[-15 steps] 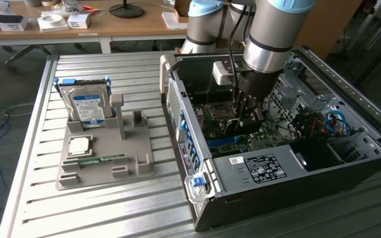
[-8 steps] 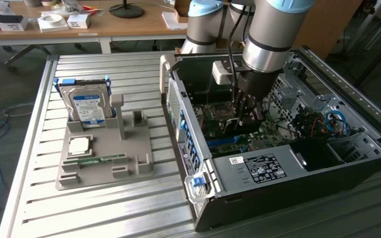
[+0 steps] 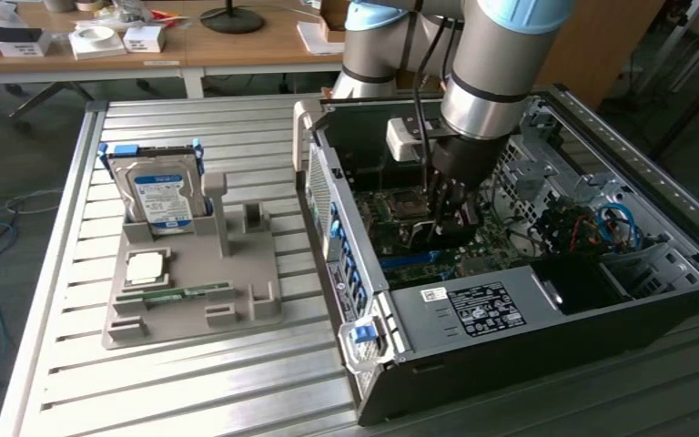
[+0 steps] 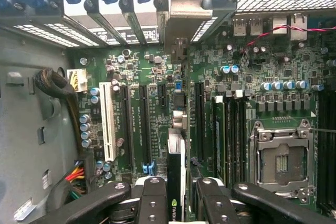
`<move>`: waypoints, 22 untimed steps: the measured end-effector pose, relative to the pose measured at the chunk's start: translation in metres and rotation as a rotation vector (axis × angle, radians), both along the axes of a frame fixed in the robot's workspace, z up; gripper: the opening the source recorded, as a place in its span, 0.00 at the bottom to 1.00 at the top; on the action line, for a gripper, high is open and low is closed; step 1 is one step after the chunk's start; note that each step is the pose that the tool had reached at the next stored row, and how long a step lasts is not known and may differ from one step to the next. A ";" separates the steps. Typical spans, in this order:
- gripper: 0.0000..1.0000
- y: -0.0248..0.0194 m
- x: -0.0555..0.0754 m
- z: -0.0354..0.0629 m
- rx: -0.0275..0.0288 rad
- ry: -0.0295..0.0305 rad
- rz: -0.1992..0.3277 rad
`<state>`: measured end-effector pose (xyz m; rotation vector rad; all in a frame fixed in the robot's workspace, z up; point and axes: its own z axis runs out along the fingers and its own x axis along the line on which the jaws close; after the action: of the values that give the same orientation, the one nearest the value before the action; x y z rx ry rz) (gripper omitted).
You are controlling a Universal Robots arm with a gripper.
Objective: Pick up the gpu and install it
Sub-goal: 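Insert the gpu into the slot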
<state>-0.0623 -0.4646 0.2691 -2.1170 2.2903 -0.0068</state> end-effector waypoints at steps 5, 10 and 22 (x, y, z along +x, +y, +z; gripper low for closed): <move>0.26 0.0001 -0.001 -0.0002 0.0000 -0.0001 0.000; 0.26 0.0002 -0.002 -0.0005 0.0001 -0.0001 0.000; 0.26 0.0002 -0.003 -0.0035 0.0001 -0.0001 0.000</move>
<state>-0.0656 -0.4644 0.2656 -2.1167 2.2904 -0.0068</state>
